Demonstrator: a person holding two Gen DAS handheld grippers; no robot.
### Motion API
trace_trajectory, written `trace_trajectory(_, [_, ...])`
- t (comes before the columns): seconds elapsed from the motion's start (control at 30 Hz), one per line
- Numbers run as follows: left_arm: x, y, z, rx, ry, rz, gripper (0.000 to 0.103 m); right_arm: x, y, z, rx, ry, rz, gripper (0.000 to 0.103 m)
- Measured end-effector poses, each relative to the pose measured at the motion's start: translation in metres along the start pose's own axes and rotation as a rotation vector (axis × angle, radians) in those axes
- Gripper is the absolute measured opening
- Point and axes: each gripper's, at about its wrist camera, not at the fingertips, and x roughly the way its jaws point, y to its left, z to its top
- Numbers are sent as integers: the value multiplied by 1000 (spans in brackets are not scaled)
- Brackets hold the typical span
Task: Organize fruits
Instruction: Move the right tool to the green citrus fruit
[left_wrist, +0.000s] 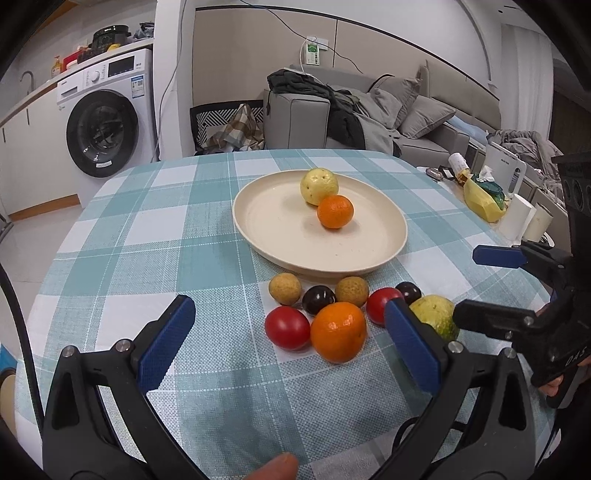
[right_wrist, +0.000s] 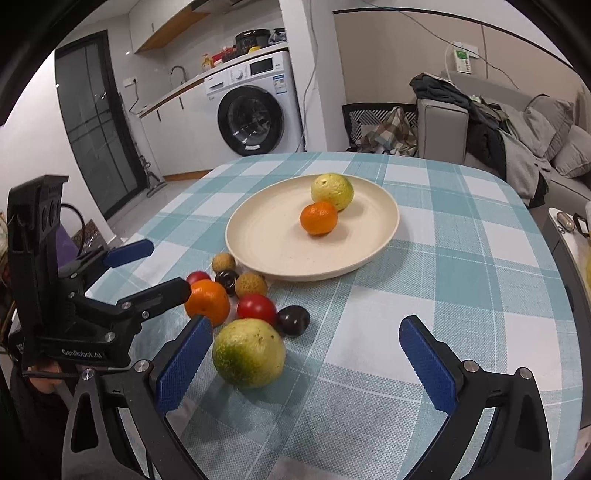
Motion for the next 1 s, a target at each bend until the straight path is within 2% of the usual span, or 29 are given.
trace_trajectory(0.4, [4, -2, 0, 12, 13, -2, 102, 13, 11, -8, -38, 66, 23, 103])
trace_trajectory(0.73, [8, -7, -2, 30, 36, -29, 102, 22, 12, -15, -25, 112, 95, 102])
trace_trajectory(0.8, [9, -6, -2, 30, 39, -38, 102, 24, 13, -15, -22, 119, 115, 101])
trace_trajectory(0.87, [10, -6, -2, 30, 42, -44, 101, 25, 14, -16, -20, 126, 128, 95])
trace_trajectory(0.93, [10, -6, -2, 32, 43, -53, 96, 26, 15, -16, -20, 132, 134, 91])
trace_trajectory(1.0, [10, -7, -2, 36, 42, -56, 96, 27, 16, -16, -20, 135, 140, 89])
